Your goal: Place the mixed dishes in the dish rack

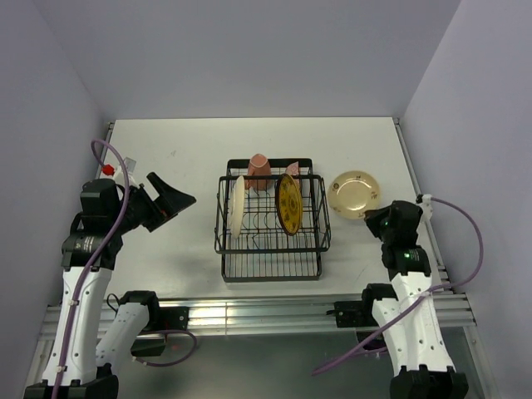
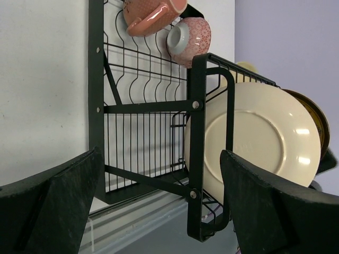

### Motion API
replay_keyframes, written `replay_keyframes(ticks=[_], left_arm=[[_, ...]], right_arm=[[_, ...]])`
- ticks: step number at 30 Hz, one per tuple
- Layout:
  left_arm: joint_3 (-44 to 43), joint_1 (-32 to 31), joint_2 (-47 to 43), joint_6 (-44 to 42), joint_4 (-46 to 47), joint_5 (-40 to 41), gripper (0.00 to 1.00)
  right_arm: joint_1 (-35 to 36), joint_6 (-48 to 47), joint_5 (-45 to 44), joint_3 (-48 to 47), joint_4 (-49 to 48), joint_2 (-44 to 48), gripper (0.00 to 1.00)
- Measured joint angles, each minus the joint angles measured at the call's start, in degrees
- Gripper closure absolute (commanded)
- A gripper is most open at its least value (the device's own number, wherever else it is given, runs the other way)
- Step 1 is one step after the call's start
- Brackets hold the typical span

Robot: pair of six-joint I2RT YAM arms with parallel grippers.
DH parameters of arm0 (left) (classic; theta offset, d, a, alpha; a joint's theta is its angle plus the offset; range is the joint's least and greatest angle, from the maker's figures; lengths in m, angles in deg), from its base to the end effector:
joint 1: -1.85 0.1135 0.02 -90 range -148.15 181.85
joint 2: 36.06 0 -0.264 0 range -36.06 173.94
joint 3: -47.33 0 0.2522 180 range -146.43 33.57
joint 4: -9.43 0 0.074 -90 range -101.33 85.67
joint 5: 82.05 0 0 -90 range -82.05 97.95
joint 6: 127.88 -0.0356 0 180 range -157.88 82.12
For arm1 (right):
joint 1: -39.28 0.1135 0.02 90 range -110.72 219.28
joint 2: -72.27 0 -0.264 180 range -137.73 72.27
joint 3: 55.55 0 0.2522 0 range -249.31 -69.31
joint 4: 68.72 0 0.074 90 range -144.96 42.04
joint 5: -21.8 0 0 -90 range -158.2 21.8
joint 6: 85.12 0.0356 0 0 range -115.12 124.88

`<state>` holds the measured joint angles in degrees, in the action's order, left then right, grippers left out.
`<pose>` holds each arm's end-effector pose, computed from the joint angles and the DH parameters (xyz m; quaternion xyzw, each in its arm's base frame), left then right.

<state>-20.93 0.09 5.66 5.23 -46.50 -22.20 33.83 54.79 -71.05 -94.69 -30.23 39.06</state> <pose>0.1393 -0.0222 0.3505 -0.1715 0.8263 -0.3935 0.3647 0.1415 -0.0153 0.2252 0.4178 0.7708 0.1616 0.4529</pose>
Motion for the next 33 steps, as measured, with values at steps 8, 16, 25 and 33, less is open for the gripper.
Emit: replay_keyframes(ticks=[8,16,25,33], left_arm=[[0.8,0.0,0.0,0.0,0.7,0.0,0.01],[0.2,-0.2,0.8,-0.3,0.4,1.1,0.02],[-18.3,-8.3,10.5,-1.9,-2.6,7.8,0.03],[-42.0,-23.2,27.7,-6.9,2.3,7.1,0.01]], right_arm=[[-0.1,-5.8,-2.8,-11.9,7.9,2.7,1.00],[-0.1,-12.0,-4.4,-26.9,17.8,2.6,1.00],[-0.1,-18.5,-1.6,-43.8,23.8,-1.8,1.00],[-0.1,-21.9,10.2,-58.5,27.0,-11.1,1.00]])
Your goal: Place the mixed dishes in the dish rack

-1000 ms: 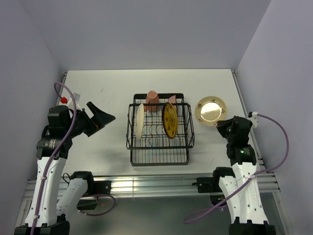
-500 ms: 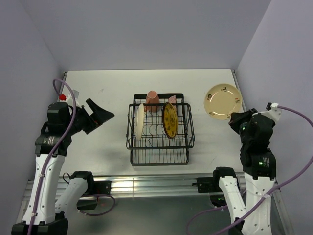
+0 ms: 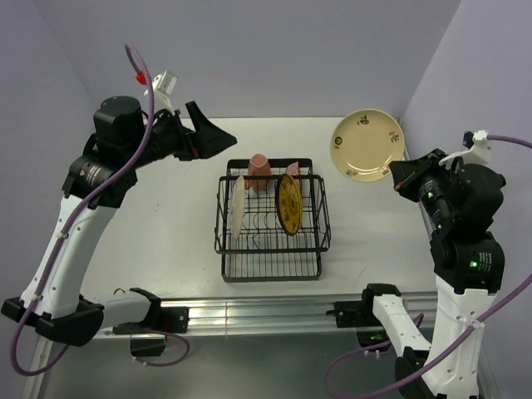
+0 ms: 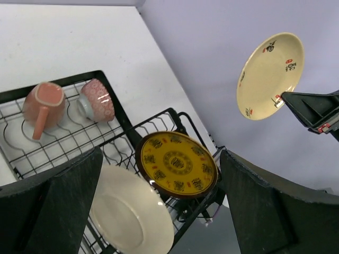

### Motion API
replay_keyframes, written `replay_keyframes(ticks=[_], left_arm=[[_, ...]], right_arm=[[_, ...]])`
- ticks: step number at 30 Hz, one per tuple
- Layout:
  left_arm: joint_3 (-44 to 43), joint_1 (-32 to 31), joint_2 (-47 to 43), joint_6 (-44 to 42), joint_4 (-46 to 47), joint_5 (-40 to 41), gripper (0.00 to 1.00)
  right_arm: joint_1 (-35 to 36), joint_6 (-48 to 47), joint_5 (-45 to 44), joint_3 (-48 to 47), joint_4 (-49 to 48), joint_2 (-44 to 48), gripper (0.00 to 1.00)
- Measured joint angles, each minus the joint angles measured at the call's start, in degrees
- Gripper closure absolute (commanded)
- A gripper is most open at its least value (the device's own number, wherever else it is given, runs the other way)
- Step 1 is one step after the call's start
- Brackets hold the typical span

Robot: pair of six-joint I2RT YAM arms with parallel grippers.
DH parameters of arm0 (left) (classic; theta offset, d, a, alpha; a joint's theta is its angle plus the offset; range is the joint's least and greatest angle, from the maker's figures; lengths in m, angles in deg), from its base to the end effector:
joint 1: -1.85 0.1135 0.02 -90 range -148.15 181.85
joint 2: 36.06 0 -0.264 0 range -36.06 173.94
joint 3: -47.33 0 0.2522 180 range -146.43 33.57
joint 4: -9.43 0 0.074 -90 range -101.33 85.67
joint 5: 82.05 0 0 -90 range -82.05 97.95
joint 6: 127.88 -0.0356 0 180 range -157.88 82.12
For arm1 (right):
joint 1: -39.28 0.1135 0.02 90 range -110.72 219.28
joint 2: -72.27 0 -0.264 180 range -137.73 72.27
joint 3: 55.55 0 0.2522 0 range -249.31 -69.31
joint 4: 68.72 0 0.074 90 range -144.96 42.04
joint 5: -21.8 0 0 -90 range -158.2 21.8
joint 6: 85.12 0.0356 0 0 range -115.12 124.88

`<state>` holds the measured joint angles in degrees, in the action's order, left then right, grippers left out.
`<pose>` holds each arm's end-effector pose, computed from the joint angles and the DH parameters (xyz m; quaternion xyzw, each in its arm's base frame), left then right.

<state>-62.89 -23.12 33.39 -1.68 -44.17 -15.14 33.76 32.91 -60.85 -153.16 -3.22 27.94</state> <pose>0.1957 -0.1065 0.5017 0.0493 0.7744 -0.4456 0.4464 0.0888 -0.0040 0.4770 0.1857 0.7553 0.1712 0.6047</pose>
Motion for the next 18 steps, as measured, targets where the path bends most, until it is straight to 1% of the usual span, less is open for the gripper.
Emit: replay_keyframes(ticks=[5,8,11,15,18], left_arm=[[-3.6,-0.3,3.7,-1.3,1.1,-4.0,0.01],[-4.6,-2.4,4.4,-1.0,1.2,-3.7,0.01],[-6.0,-6.5,4.7,0.1,1.4,-0.7,0.01],[-7.8,-14.7,5.6,0.9,2.8,4.3,0.01],[-7.9,-18.3,6.4,0.9,4.6,5.2,0.01]], right_arm=[[0.5,-0.1,8.2,-5.3,0.3,-2.4,1.00],[1.1,0.0,12.3,-7.1,0.4,-3.4,1.00],[1.8,0.3,15.2,-8.3,0.7,-4.4,1.00],[3.3,0.9,17.9,-10.1,1.0,-6.6,1.00],[4.1,1.6,20.1,-10.8,1.0,-7.8,1.00]])
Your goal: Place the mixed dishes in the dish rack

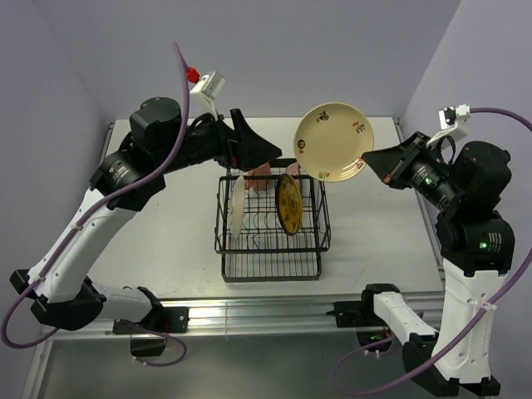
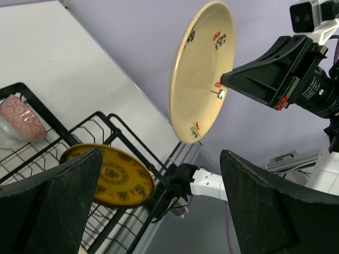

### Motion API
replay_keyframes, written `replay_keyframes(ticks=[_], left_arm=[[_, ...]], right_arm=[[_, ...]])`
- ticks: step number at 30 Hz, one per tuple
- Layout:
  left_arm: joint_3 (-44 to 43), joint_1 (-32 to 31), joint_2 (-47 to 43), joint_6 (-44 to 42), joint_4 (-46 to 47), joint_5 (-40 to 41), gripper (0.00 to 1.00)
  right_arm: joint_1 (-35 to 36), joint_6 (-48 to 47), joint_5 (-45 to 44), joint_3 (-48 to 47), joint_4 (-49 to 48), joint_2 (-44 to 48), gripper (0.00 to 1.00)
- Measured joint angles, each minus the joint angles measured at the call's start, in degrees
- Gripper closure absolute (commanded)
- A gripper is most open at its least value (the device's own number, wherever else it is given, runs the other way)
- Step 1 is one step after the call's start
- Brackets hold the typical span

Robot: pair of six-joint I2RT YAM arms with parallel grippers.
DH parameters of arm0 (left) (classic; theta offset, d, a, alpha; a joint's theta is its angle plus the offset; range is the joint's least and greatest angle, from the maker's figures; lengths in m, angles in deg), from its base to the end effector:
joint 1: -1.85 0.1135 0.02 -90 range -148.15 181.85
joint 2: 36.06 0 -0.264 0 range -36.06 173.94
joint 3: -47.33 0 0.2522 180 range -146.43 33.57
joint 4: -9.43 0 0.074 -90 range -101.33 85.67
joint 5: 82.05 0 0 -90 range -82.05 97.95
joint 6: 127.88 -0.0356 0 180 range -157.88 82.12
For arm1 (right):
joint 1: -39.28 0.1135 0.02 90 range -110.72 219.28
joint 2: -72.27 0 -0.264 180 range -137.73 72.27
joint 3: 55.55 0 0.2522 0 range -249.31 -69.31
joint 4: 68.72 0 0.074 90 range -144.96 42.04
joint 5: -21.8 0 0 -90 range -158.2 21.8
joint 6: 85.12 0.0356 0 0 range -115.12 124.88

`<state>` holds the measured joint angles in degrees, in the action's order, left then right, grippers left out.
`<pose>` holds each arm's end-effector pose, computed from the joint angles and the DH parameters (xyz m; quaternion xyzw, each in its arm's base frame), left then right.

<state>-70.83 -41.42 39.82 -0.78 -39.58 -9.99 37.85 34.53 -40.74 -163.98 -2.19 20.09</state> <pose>0.1740 -0.1789 0.5266 0.1432 0.7316 -0.5125 0.4262 0.1025 0.0139 0.5129 0.0532 0.7592 0.3285 0.5594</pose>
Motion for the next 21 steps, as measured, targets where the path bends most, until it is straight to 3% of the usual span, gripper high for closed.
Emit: replay_keyframes(ticks=[11,13,14,15,17,18,19,21], left_arm=[[-0.4,-3.8,3.6,0.0,4.5,1.2,0.01],[-1.3,-4.5,4.7,0.0,4.6,1.4,0.05],[-1.6,-4.8,5.0,0.0,4.6,1.6,0.10],[-1.8,-5.2,5.4,0.1,4.6,1.8,0.29],[-2.2,-6.0,5.6,0.2,4.5,2.7,0.53],[-2.5,-6.5,5.6,0.2,4.1,3.2,0.83],[-2.8,-6.9,5.6,0.5,3.8,3.9,0.98],[-3.9,-7.8,5.6,0.6,3.1,5.5,1.00]], right_arm=[[10.6,3.9,2.0,-0.4,-0.9,-2.2,1.00],[13.5,4.4,1.4,-0.4,-1.4,-2.6,1.00],[14.8,4.7,0.9,-0.4,-1.5,-2.8,1.00],[15.8,5.1,0.5,-0.4,-1.8,-2.9,1.00],[17.4,5.6,-0.3,-0.4,-2.4,-3.1,1.00],[17.7,5.7,-0.6,-0.4,-2.6,-3.1,1.00],[17.9,5.9,-1.0,-0.4,-2.9,-3.1,1.00],[18.2,5.9,-1.7,0.1,-3.2,-3.3,1.00]])
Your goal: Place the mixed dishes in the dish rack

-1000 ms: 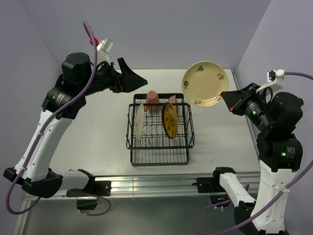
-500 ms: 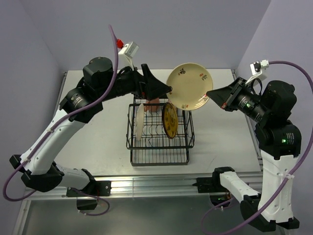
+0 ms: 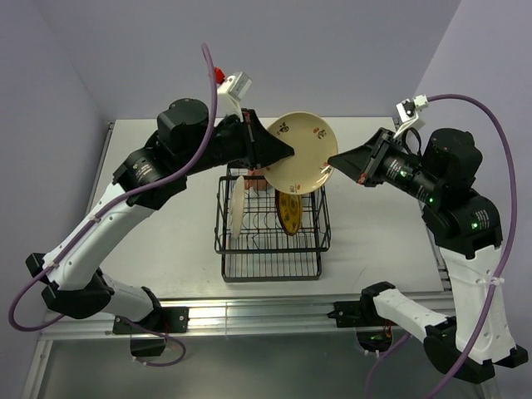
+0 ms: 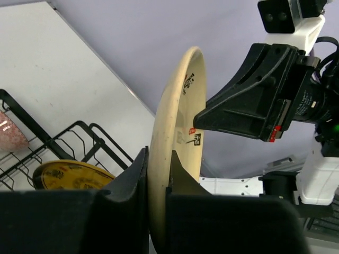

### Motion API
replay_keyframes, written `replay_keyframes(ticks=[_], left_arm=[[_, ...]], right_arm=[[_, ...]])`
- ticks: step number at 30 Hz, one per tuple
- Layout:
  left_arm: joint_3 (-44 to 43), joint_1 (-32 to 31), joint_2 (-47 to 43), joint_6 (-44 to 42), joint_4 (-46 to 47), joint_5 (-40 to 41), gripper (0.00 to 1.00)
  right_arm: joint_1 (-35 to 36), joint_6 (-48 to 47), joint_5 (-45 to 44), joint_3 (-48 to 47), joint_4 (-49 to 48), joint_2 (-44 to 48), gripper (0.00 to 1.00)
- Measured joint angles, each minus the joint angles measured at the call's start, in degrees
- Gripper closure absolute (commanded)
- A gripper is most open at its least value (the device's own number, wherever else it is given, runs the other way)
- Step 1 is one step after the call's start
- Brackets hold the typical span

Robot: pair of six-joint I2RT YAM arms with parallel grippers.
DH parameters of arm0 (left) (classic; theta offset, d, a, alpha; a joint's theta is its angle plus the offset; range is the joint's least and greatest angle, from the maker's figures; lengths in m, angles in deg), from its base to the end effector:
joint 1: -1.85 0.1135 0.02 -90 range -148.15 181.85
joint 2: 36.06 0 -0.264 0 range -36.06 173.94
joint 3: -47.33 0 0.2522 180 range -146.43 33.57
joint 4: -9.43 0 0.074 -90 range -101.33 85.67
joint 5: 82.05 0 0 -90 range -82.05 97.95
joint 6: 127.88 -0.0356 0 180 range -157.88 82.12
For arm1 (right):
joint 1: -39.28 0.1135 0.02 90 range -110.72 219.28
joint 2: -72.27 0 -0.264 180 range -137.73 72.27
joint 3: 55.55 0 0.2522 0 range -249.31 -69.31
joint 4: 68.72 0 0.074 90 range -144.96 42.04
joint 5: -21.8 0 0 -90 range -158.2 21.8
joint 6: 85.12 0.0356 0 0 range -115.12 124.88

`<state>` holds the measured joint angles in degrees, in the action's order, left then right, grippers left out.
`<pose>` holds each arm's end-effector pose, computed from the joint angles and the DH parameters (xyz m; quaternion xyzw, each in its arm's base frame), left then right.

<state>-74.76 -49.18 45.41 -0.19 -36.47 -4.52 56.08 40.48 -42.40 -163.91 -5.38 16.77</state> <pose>0.1705 -0.2230 0.5288 0.1580 0.7211 -0.5257 0.4228 0.1171 0.0515 0.5128 -0.0185 0.7626 0.4292 0.4836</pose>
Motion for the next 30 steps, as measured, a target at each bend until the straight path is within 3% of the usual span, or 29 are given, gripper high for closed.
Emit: replay_keyframes(ticks=[1,2,3,4,6,7,19,30], left_arm=[[-0.3,-0.3,-0.2,-0.1,-0.7,1.3,1.00],[-0.4,-0.7,-0.4,0.3,-1.3,2.0,1.00],[-0.5,-1.1,-0.8,0.7,-2.1,3.0,1.00],[-0.7,-1.6,-1.1,1.0,-2.9,4.3,1.00],[-1.3,-2.8,-1.6,1.0,-5.3,7.5,1.00],[-2.1,-3.3,-1.9,1.0,-7.9,9.7,1.00],[-27.6,-15.7,3.4,8.2,-37.3,37.8,1.00],[-20.7,-17.6,5.0,11.6,-46.1,46.9,1.00]], right_arm=[[0.3,0.0,-0.2,0.0,-0.6,-0.1,1.00],[0.6,0.1,-0.3,0.1,-0.8,-0.2,0.94],[0.9,0.1,-0.4,0.1,-0.8,-0.2,0.79],[1.1,0.4,-0.5,0.1,-0.7,-0.2,0.46],[1.3,0.6,-2.2,0.0,-0.5,-0.2,0.23],[1.3,0.7,-3.5,0.0,-0.2,-0.2,0.01],[1.3,0.3,-16.5,-2.1,5.2,-0.5,0.00],[1.3,-0.3,-17.8,1.6,5.7,-0.2,0.00]])
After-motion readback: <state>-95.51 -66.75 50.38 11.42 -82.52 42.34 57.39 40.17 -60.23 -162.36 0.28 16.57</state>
